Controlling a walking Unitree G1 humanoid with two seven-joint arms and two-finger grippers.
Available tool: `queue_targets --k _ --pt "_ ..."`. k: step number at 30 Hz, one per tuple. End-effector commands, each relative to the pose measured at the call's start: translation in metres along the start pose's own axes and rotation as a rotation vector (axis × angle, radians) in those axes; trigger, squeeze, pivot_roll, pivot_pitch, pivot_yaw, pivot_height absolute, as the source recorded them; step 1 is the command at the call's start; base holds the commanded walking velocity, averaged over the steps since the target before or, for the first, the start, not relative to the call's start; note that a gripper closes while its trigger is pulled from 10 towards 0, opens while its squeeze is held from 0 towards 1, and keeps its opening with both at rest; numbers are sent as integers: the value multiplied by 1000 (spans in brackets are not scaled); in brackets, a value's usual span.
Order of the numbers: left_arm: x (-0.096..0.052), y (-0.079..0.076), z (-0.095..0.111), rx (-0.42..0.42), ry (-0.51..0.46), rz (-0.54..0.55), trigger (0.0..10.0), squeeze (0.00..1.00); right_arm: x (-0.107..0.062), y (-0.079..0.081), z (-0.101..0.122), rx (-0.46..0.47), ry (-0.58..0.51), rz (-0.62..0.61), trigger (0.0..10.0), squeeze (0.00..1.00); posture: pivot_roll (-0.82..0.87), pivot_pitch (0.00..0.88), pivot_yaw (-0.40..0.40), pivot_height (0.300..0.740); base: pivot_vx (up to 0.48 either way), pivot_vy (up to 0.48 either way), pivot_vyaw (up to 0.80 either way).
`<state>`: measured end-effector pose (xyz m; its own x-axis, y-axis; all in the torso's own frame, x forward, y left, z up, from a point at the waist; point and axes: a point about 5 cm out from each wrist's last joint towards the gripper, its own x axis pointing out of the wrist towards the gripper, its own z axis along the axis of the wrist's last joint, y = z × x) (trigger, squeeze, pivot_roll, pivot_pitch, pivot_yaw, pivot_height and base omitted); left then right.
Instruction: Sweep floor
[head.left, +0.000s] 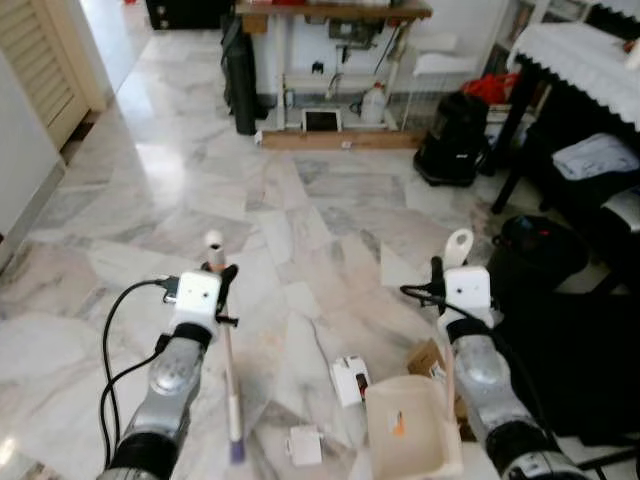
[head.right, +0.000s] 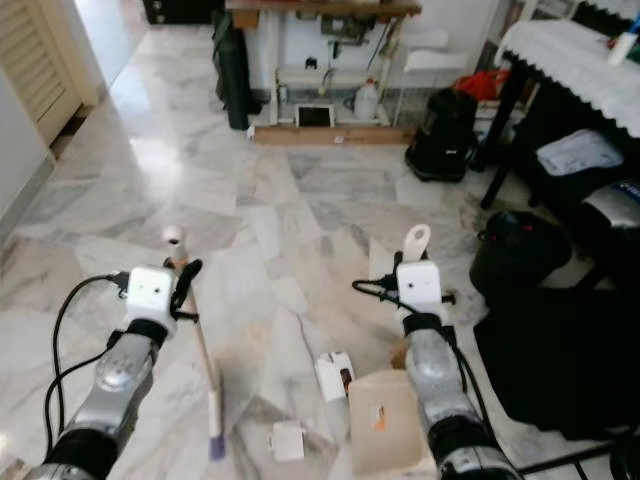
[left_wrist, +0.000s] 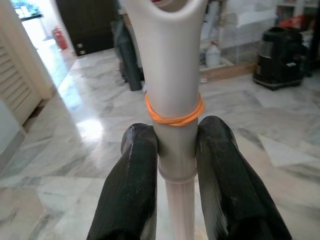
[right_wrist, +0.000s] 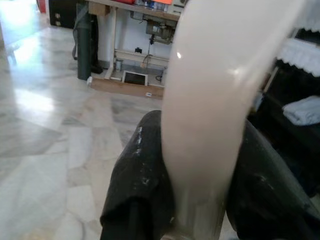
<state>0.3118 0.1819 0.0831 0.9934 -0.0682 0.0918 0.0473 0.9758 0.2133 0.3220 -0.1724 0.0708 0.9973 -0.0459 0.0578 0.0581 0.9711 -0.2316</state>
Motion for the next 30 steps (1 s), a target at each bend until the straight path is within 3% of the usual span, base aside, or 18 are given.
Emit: queue_targets --k 1,14,21,30 --pt "5 -2 9 14 -40 -19 10000 0 1 -5 3 -2 -10 -29 10000 0 17 0 5 740 0 0 0" --pt "4 -1 6 16 -21 -49 10000 0 -15 -13 -19 -44 86 -95 10000 0 5 0 19 740 0 0 0" --pt "4 1 7 20 -21 -52 10000 0 -23 -14 -32 3 158 -138 10000 0 11 0 29 740 0 0 0" --pt "2 5 7 26 -15 -59 10000 0 -23 -15 -37 -9 191 -161 10000 0 16 0 43 740 0 0 0"
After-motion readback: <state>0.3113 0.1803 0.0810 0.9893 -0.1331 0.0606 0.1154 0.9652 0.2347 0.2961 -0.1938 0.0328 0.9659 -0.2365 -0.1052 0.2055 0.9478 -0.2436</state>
